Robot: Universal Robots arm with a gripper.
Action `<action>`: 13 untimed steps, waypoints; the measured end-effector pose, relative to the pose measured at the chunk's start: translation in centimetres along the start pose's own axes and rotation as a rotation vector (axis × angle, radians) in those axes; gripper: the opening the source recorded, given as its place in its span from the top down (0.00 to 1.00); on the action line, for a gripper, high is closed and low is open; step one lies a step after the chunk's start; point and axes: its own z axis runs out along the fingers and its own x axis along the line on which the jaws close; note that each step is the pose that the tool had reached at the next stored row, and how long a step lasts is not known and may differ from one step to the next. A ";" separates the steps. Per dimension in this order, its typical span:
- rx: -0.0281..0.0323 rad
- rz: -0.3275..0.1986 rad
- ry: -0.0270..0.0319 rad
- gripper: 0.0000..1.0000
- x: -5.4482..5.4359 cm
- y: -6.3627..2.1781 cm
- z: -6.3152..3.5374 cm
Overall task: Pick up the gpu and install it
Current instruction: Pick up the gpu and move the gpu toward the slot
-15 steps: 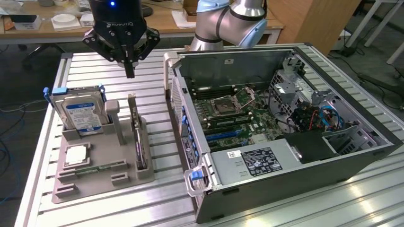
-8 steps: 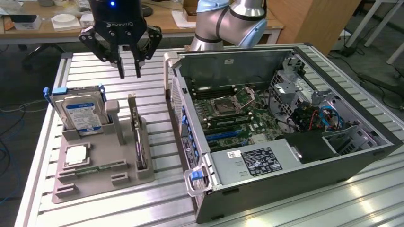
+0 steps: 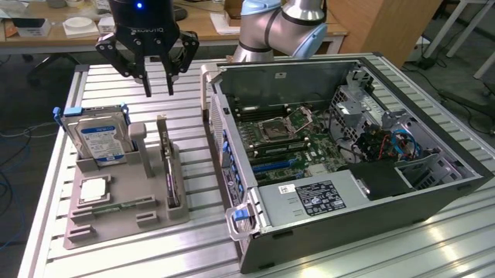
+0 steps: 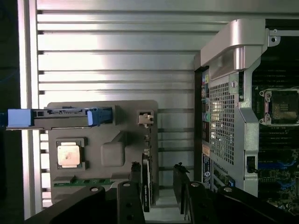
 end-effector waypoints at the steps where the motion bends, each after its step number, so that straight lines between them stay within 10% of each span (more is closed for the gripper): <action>1: -0.0002 -0.007 0.0003 0.58 0.0 -0.02 0.01; 13: -0.0027 -0.117 0.0054 0.58 0.0 -0.27 0.16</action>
